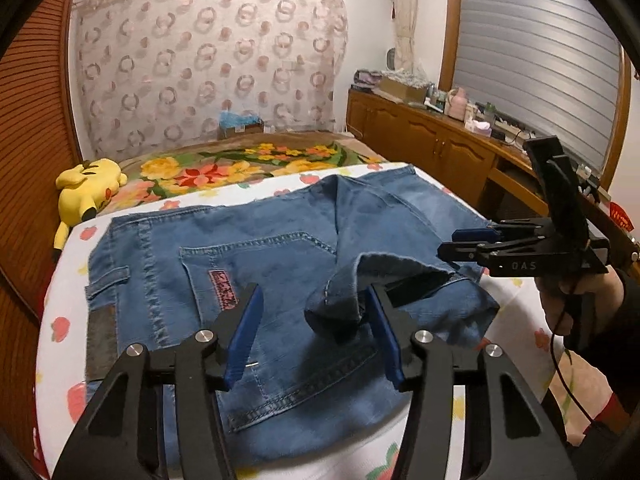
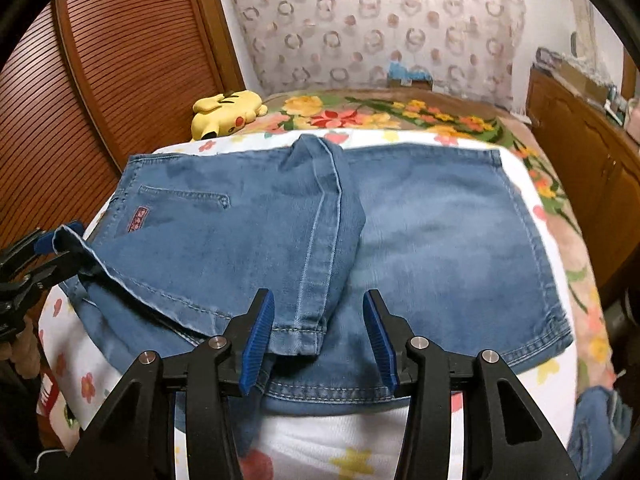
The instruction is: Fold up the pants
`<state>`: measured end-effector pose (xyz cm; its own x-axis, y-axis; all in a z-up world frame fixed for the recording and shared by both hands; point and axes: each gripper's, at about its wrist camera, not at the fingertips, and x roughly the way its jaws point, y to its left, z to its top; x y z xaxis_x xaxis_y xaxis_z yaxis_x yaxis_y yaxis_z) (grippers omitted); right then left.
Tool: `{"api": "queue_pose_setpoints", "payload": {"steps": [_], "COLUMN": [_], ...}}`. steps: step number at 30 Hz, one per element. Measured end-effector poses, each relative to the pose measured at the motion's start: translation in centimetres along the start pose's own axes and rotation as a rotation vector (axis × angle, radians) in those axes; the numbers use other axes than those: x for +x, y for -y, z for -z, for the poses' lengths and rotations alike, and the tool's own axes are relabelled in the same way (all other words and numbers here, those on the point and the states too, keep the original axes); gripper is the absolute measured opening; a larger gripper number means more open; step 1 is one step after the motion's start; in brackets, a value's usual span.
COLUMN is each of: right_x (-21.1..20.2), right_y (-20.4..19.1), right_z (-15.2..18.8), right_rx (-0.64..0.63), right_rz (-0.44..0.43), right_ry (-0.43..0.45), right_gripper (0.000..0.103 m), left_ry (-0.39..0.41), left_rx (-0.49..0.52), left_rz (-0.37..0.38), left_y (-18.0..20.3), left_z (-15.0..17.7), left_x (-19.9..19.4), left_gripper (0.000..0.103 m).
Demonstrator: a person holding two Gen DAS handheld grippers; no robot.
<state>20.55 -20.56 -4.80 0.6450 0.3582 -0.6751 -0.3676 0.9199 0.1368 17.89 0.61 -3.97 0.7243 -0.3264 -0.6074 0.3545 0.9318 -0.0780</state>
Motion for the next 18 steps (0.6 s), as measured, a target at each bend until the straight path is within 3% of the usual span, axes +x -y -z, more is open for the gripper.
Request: {"api": "queue_pose_setpoints", "payload": {"steps": [6, 8, 12, 18], "right_x": [2.0, 2.2, 2.3, -0.4], "right_y": [0.0, 0.1, -0.2, -1.5], "right_z": [-0.4, -0.5, -0.7, -1.9], "right_rx": [0.069, 0.091, 0.08, 0.035], "right_rz": [-0.066, -0.1, -0.173, -0.169], "right_ry": [-0.054, -0.064, -0.069, 0.035], "right_gripper": [0.048, 0.048, 0.017, 0.011], "left_ry": [-0.018, -0.011, 0.004, 0.033], "left_rx": [0.001, 0.008, 0.013, 0.019], "left_rz": [0.013, 0.012, 0.023, 0.024], "left_y": [0.2, 0.4, 0.5, 0.8], "left_z": [0.0, 0.0, -0.1, -0.4], "left_x": [0.6, 0.2, -0.6, -1.9], "left_gripper": [0.022, 0.019, 0.016, 0.011]}}
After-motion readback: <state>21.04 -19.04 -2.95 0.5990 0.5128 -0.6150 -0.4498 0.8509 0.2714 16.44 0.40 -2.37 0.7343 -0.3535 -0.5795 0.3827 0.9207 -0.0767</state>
